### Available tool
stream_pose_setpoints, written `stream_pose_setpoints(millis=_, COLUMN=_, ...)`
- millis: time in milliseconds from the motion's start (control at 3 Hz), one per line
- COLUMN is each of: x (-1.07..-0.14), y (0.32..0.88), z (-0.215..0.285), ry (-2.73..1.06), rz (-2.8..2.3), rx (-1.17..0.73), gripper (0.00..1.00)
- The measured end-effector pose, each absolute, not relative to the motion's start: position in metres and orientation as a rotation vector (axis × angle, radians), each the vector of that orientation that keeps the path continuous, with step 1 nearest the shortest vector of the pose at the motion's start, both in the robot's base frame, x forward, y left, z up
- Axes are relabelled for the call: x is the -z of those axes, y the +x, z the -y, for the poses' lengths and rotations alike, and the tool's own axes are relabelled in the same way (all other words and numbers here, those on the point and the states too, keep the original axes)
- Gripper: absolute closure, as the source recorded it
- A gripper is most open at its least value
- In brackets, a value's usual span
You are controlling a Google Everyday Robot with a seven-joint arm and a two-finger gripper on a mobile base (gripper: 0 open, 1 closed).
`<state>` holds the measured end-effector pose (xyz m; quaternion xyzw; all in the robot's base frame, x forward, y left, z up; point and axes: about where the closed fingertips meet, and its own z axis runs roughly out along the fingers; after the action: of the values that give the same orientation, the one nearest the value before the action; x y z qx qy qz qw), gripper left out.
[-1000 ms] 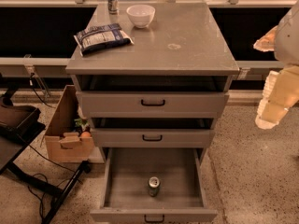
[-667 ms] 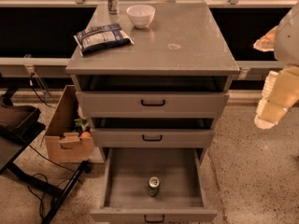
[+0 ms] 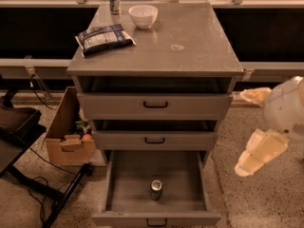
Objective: Pick green can from bottom drawer and place on counter
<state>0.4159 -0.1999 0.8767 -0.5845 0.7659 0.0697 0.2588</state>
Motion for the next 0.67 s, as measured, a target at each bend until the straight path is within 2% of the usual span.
stream_pose_setpoints(millis=333, x=-0.758, y=0.397, z=0.173, ry=-1.426, rz=-1.966, rx=-0.475, gripper=0.0)
stream_pose_setpoints(millis=667, x=-0.697, y=0.423, z=0.161, ry=-1.269, rz=-1.865, rx=-0.538, gripper=0.0)
